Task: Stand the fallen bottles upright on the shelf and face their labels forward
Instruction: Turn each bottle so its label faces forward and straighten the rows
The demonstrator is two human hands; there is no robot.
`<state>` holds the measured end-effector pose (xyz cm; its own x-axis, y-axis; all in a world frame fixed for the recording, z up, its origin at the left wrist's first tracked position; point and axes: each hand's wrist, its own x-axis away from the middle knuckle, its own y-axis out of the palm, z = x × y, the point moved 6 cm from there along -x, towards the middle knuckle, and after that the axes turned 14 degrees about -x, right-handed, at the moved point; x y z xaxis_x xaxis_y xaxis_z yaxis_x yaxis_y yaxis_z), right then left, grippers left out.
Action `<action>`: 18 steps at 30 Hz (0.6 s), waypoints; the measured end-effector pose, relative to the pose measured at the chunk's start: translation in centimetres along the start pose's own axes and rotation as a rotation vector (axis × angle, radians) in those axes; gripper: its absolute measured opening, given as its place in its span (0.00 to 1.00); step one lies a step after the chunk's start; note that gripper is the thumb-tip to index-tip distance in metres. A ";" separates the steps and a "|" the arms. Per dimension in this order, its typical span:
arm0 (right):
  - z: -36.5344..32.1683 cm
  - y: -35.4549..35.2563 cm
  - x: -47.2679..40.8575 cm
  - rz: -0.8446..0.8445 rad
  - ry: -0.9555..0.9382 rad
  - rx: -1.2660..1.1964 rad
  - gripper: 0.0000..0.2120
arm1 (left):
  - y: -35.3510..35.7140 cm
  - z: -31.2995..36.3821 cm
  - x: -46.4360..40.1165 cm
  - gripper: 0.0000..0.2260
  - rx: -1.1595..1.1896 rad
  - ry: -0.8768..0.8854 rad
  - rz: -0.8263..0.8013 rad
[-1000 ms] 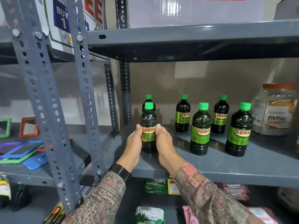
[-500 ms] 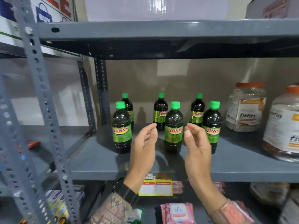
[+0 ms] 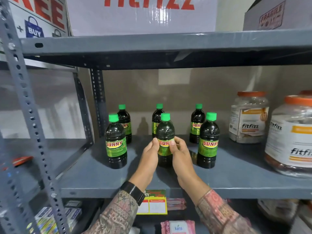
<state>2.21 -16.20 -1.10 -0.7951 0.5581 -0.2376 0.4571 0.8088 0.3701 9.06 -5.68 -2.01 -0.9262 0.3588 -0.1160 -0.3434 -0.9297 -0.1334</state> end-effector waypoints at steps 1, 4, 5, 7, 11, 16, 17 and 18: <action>0.1 0.3 0.0 -0.005 0.004 0.002 0.08 | -0.4 -0.1 -0.2 0.16 -0.003 -0.019 0.013; 0.6 0.9 -0.1 -0.023 0.008 0.011 0.09 | -1.2 -0.6 -0.8 0.17 0.010 -0.034 0.030; 0.6 0.9 -0.2 -0.022 0.010 0.008 0.10 | -1.3 -0.7 -0.9 0.17 0.020 -0.032 0.028; 0.6 0.6 -0.6 -0.013 0.017 -0.009 0.10 | -1.5 -0.3 -0.7 0.15 0.043 -0.021 0.037; 0.1 0.3 -1.4 0.003 0.052 -0.027 0.14 | -1.3 0.3 0.0 0.14 0.105 -0.019 0.028; 0.3 0.7 -1.2 -0.024 0.103 -0.063 0.13 | -1.1 0.5 0.2 0.13 0.090 0.005 0.029; 0.3 0.9 -1.1 -0.020 0.097 -0.065 0.13 | -1.1 0.6 0.3 0.12 0.085 0.011 0.030; 0.4 1.0 -1.0 -0.019 0.090 -0.059 0.12 | -1.1 0.5 0.3 0.12 0.077 0.014 0.030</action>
<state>3.64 -15.88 -0.88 -0.8372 0.5215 -0.1645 0.4192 0.8053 0.4192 9.07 -4.61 -1.37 -0.9343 0.3310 -0.1324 -0.3267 -0.9436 -0.0535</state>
